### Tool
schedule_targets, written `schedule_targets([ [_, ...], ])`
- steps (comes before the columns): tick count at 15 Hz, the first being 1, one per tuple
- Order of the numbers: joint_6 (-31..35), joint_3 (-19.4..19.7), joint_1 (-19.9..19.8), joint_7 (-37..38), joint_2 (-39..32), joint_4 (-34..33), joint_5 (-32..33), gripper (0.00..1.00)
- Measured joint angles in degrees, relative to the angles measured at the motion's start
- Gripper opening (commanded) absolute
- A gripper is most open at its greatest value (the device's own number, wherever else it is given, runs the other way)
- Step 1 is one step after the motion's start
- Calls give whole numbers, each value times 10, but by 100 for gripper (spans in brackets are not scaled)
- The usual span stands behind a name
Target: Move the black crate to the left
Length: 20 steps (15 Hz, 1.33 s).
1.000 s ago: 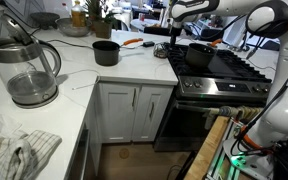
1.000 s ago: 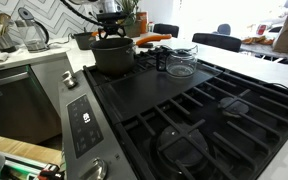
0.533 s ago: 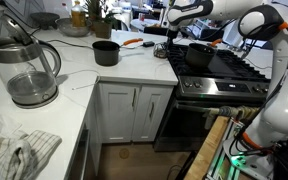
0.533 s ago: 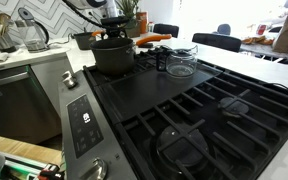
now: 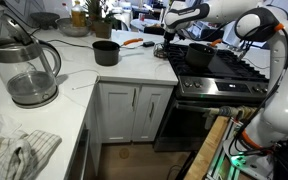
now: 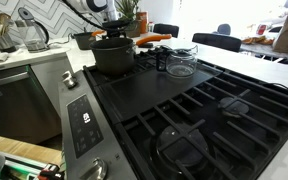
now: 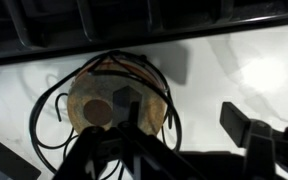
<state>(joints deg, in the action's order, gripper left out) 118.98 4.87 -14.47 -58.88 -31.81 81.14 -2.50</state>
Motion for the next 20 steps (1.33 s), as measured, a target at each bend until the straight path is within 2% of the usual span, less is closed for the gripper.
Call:
schedule_targets([
  [4, 0, -2, 0, 1, 0, -3, 3, 20],
  [7, 0, -2, 0, 4, 0, -7, 13, 1],
  [20, 23, -10, 9, 11, 8, -19, 38, 1],
])
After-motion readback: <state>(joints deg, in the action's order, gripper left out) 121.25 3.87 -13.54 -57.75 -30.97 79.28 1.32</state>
